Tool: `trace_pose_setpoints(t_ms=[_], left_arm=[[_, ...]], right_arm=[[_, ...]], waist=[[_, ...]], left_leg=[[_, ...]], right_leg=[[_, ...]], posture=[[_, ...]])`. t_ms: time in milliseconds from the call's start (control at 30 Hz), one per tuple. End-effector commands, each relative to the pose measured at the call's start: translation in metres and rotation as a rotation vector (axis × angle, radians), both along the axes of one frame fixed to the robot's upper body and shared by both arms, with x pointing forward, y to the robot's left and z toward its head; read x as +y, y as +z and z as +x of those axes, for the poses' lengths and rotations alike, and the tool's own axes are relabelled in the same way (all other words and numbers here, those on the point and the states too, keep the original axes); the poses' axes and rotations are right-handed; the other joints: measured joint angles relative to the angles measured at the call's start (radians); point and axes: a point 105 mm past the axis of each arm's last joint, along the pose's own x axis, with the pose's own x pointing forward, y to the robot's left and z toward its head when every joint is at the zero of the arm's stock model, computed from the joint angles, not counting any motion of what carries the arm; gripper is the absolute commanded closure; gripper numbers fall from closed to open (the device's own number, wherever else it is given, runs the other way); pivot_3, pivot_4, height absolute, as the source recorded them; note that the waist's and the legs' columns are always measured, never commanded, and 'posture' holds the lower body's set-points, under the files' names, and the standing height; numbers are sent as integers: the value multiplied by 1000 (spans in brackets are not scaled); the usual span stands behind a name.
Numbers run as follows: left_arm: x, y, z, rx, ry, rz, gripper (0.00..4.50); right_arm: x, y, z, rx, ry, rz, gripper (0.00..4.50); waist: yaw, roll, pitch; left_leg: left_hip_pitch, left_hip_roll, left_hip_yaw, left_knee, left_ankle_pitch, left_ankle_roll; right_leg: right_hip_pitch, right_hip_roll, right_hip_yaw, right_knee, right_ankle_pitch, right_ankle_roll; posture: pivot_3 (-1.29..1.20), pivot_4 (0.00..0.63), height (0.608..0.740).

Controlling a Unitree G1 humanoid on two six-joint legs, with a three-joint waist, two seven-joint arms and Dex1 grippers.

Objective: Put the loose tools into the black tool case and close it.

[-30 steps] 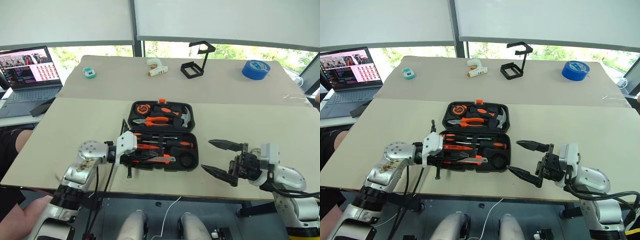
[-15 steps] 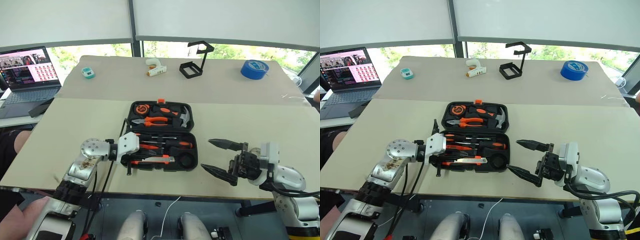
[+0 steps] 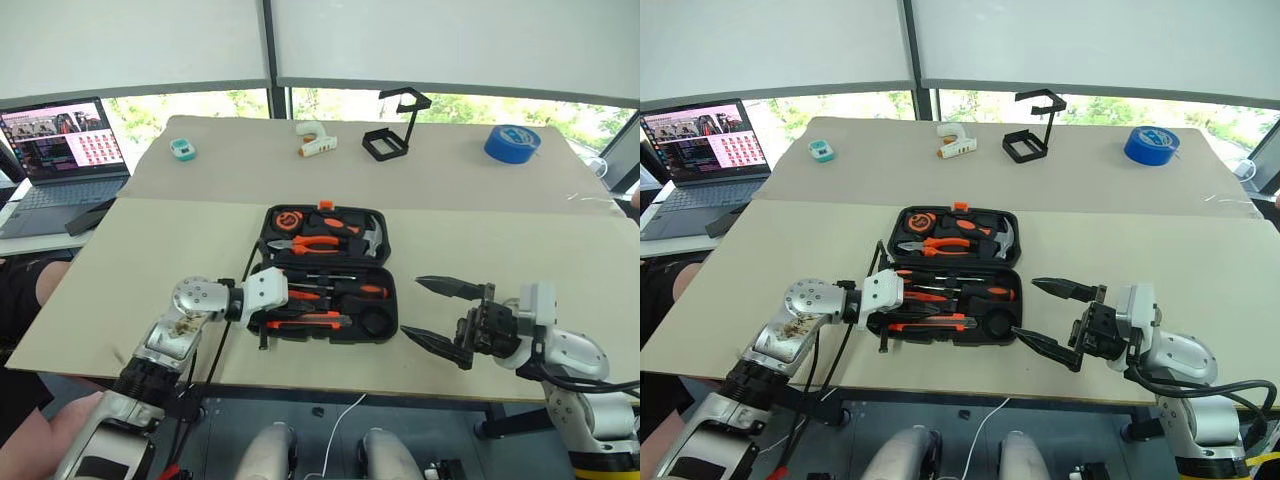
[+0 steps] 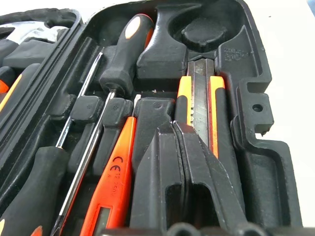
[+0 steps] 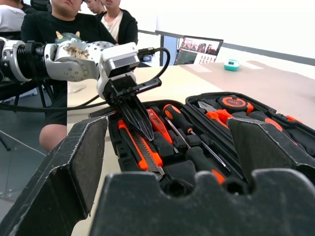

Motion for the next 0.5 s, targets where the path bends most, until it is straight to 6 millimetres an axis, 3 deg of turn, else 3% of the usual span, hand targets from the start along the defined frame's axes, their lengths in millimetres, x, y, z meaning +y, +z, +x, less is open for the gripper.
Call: trace_pose_setpoints(t_ms=[33,67,100,133,233,300,400,500], left_arm=[[7,-3,-5,78,30,-121,4436],[9,13,-4,81,38,-209,4436],[12,26,-3,70,42,-271,3936],[17,37,-3,70,47,-309,3733],[28,57,-7,48,49,-344,2627],[37,66,-16,44,40,-347,1770],[53,71,-30,46,40,-349,888],[75,60,-45,94,85,-318,68]], right_arm=[[-6,7,0,-29,-24,0,0],[-10,8,0,-24,-45,5,0],[-16,9,-1,13,-60,25,0],[-23,9,-1,14,-89,15,0],[-48,9,-3,5,-199,-1,0],[-72,7,-9,12,-294,-23,0],[-110,0,-26,18,-451,-81,0],[-152,-10,-50,27,-640,-144,0]], waist=[[-1,0,0],[-2,0,0],[-2,-1,0],[-3,-1,1],[-3,-3,3],[-3,-3,3],[-1,-3,3],[-2,-3,3]], left_leg=[[0,0,0,0,0,0],[0,0,0,0,0,0],[-1,0,0,0,0,0],[-3,1,0,0,0,0],[-5,1,0,0,0,0],[-5,1,-1,0,0,0],[-5,1,0,-2,-1,1],[-4,1,0,-3,-1,1]], right_leg=[[0,0,0,0,0,0],[-1,0,0,0,0,0],[-2,0,0,0,0,0],[-3,0,0,0,0,0],[-6,1,0,0,0,0],[-5,1,0,0,0,0],[-5,-1,0,-1,0,0],[-4,-4,0,-3,-1,-1]], posture=[[0,150,740],[0,150,740],[0,150,740],[0,150,740],[0,150,740],[0,150,740],[0,150,740],[0,150,740]])
